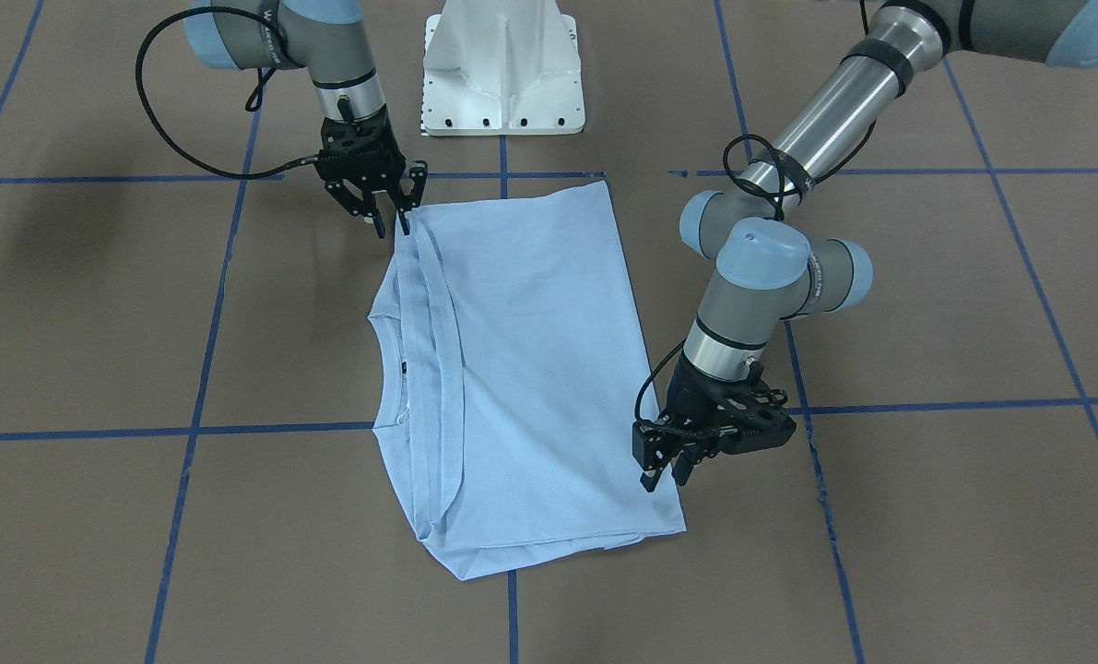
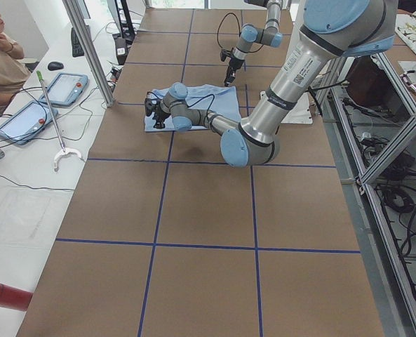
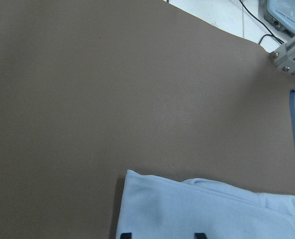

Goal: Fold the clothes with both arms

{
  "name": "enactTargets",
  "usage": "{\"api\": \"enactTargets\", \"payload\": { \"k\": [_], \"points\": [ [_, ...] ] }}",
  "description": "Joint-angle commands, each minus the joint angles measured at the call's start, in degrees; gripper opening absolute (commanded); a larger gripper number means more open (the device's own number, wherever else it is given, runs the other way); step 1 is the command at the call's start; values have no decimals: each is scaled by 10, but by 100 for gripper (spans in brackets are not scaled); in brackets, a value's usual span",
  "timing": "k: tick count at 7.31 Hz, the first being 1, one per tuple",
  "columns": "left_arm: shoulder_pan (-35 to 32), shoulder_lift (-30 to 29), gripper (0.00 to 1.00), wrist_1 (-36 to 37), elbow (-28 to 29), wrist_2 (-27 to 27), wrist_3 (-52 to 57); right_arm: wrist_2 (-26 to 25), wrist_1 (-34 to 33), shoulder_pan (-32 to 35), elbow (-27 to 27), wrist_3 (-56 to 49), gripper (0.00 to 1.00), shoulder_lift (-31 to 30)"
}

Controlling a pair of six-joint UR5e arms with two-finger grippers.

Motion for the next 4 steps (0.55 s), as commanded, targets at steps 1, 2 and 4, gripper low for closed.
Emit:
{"api": "enactTargets", "payload": {
  "k": [1, 2, 4],
  "points": [
    [3, 0, 53, 0, 0, 1, -1, -2, -4, -4, -26, 2, 43, 39],
    [3, 1, 53, 0, 0, 0, 0, -3, -3, -5, -30, 2, 38, 41],
    [3, 3, 53, 0, 0, 0, 0, -4, -3, -8, -30, 0, 29, 38]
  ]
}}
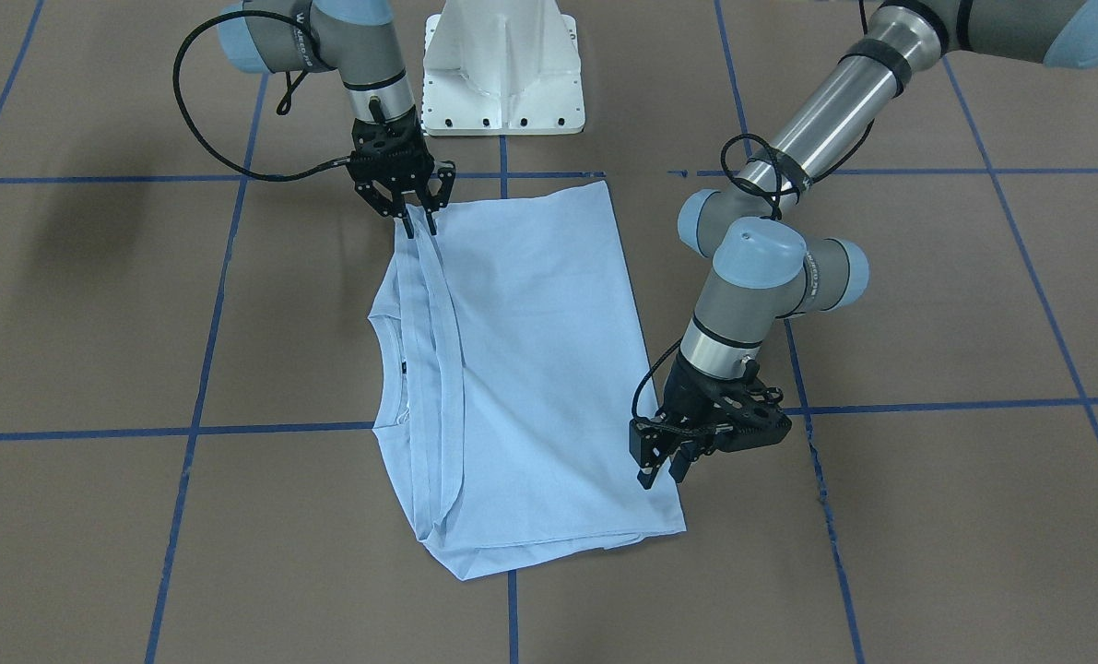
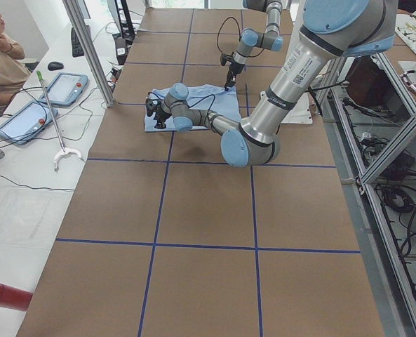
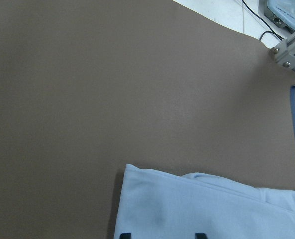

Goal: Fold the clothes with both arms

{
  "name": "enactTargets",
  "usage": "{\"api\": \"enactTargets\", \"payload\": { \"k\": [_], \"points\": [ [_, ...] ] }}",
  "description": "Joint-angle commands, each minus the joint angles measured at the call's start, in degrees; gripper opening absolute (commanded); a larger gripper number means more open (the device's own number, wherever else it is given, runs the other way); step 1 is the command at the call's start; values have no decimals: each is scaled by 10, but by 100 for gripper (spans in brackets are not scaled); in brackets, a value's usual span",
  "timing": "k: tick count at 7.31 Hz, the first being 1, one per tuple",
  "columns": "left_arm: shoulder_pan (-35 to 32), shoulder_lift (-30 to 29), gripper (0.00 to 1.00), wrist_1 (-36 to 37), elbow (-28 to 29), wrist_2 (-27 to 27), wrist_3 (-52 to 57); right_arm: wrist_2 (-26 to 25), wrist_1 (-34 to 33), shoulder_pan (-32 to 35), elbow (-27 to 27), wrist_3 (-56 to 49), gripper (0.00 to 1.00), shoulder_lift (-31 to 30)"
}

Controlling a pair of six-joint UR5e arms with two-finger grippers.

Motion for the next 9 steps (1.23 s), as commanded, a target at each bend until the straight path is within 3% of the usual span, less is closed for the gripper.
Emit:
{"api": "enactTargets", "payload": {
  "k": [1, 2, 7, 9],
  "points": [
    [0, 1, 53, -1, -1, -1, -1, 0, 0, 0, -1, -2, 7, 0],
    [0, 1, 53, 0, -1, -1, -1, 0, 1, 2, 1, -4, 0, -1],
    [0, 1, 53, -1, -1, -1, 0, 7, 4, 8, 20, -7, 0, -36],
    [0, 1, 53, 0, -1, -1, -1, -19, 4, 1, 35, 3, 0, -58]
  ]
}}
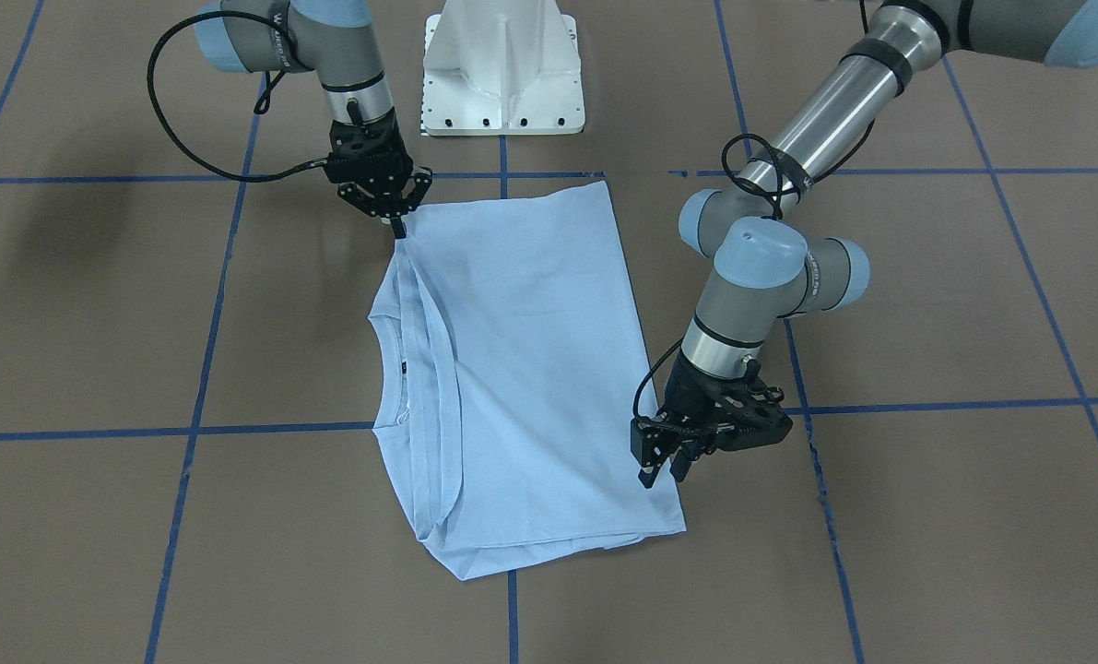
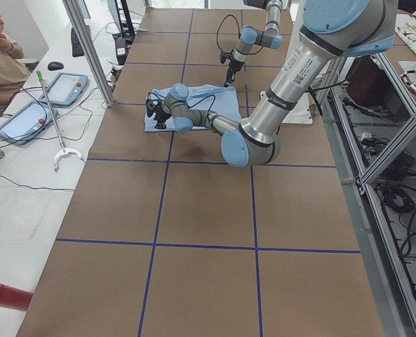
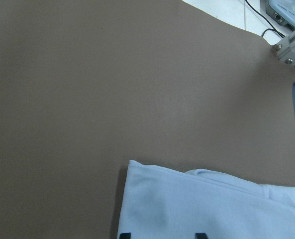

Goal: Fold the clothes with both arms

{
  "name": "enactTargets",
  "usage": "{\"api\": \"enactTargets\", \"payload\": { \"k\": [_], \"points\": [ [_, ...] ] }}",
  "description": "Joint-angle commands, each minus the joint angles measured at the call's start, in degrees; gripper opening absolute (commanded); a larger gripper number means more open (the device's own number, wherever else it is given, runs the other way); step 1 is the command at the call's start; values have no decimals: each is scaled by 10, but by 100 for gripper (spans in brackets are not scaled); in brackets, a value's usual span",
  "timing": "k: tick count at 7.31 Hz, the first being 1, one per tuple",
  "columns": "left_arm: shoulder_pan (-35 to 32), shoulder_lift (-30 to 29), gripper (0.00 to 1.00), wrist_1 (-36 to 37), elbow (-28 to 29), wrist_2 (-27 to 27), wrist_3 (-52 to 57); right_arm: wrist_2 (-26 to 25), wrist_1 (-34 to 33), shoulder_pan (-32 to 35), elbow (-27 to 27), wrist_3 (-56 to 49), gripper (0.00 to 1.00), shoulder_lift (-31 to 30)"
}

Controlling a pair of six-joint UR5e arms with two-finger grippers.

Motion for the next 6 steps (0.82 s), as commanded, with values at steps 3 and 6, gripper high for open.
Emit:
{"api": "enactTargets", "payload": {
  "k": [3, 6],
  "points": [
    [0, 0, 53, 1, 0, 1, 0, -21, -3, -14, 6, 26, 0, -5],
    [0, 1, 53, 1, 0, 1, 1, -20, -3, -15, 10, 31, 1, -4]
  ]
}}
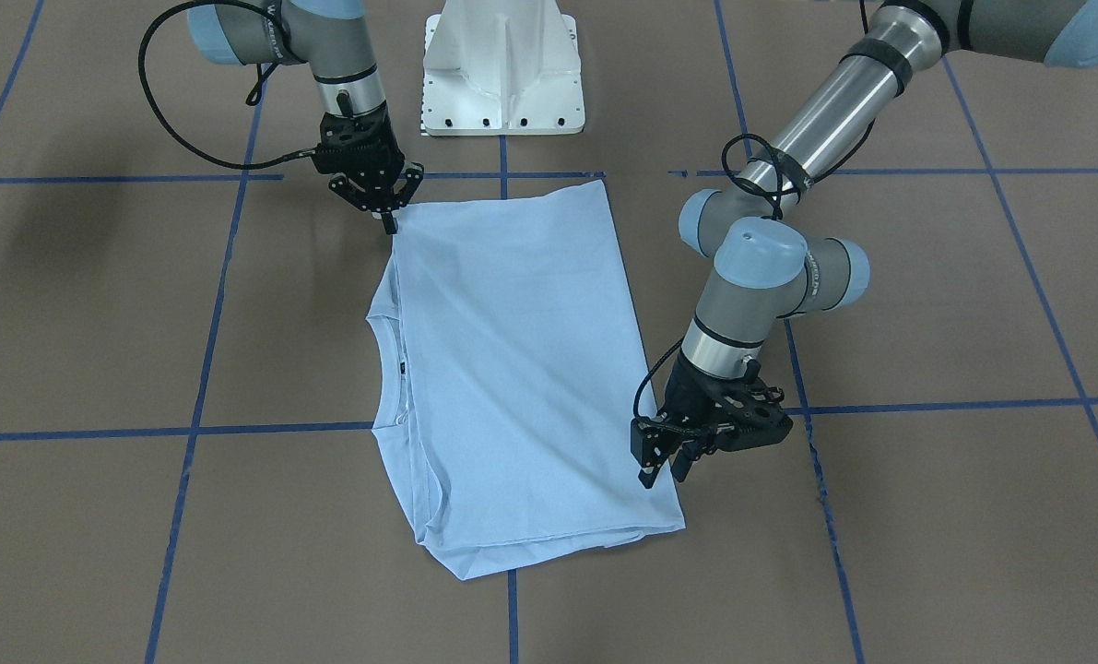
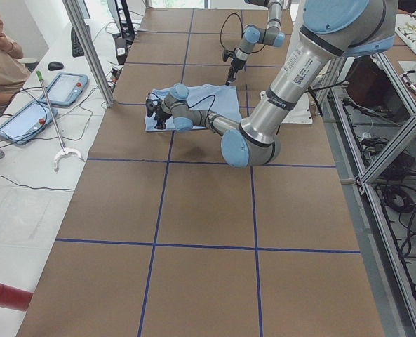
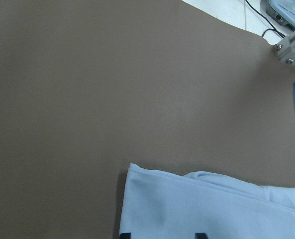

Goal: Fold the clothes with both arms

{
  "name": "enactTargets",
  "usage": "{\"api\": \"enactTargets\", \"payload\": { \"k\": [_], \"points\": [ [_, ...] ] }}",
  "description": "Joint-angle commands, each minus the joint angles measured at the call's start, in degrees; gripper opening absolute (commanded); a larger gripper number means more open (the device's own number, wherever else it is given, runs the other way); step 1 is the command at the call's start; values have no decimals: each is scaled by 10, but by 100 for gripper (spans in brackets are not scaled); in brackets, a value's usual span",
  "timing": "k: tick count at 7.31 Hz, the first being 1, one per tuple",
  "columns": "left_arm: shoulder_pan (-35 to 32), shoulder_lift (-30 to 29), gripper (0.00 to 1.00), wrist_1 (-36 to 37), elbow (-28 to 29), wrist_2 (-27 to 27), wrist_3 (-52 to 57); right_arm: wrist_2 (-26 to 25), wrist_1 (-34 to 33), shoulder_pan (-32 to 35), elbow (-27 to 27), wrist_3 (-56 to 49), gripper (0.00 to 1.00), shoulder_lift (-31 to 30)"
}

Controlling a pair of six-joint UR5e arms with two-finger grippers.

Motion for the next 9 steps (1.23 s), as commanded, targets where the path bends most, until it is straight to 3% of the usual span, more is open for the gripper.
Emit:
{"api": "enactTargets", "payload": {
  "k": [1, 2, 3, 4, 6, 7, 9],
  "points": [
    [0, 0, 53, 0, 0, 0, 0, 1, -1, 0, 1, 0, 36, 3],
    [0, 0, 54, 0, 0, 0, 0, 1, 0, 1, 1, 1, 57, 3],
    [0, 1, 54, 0, 1, 0, 0, -1, 0, 0, 2, 29, 64, 5],
    [0, 0, 54, 0, 0, 0, 0, -1, 2, -2, 9, 141, 65, 11],
    [0, 0, 54, 1, 0, 0, -1, -1, -1, -1, 4, 264, 97, 24],
    [0, 0, 54, 1, 0, 0, -1, 0, -2, -1, 2, 292, 90, 24],
    [0, -1, 54, 2, 0, 0, -1, 0, -2, -6, -15, 294, 87, 25]
  ]
}}
